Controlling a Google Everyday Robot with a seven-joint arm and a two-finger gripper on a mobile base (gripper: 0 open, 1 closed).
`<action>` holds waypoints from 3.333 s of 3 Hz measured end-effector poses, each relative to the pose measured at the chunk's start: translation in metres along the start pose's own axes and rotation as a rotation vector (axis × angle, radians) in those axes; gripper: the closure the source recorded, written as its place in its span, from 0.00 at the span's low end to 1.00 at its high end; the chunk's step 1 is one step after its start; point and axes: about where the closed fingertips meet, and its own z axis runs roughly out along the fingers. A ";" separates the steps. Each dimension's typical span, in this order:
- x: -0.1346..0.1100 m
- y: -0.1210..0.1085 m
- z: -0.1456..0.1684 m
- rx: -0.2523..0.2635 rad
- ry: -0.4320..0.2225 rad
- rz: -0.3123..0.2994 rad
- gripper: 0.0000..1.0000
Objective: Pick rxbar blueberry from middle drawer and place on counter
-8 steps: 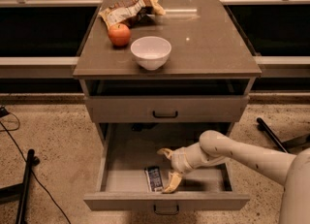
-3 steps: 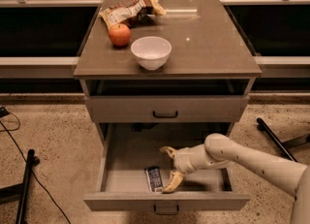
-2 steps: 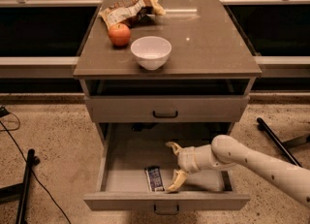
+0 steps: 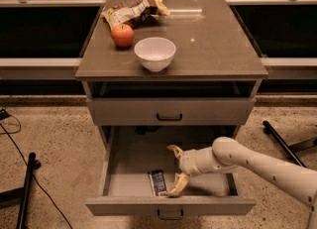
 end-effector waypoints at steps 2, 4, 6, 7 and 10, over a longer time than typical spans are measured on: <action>0.024 0.002 0.034 -0.040 0.022 -0.040 0.07; 0.041 0.015 0.068 -0.123 0.020 -0.067 0.06; 0.040 0.029 0.107 -0.248 0.020 -0.090 0.13; 0.041 0.029 0.105 -0.248 0.020 -0.090 0.31; 0.032 0.025 0.087 -0.206 -0.083 -0.067 0.99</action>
Offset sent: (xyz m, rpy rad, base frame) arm 0.0038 0.0196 -0.0635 -0.0433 -0.0141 0.0910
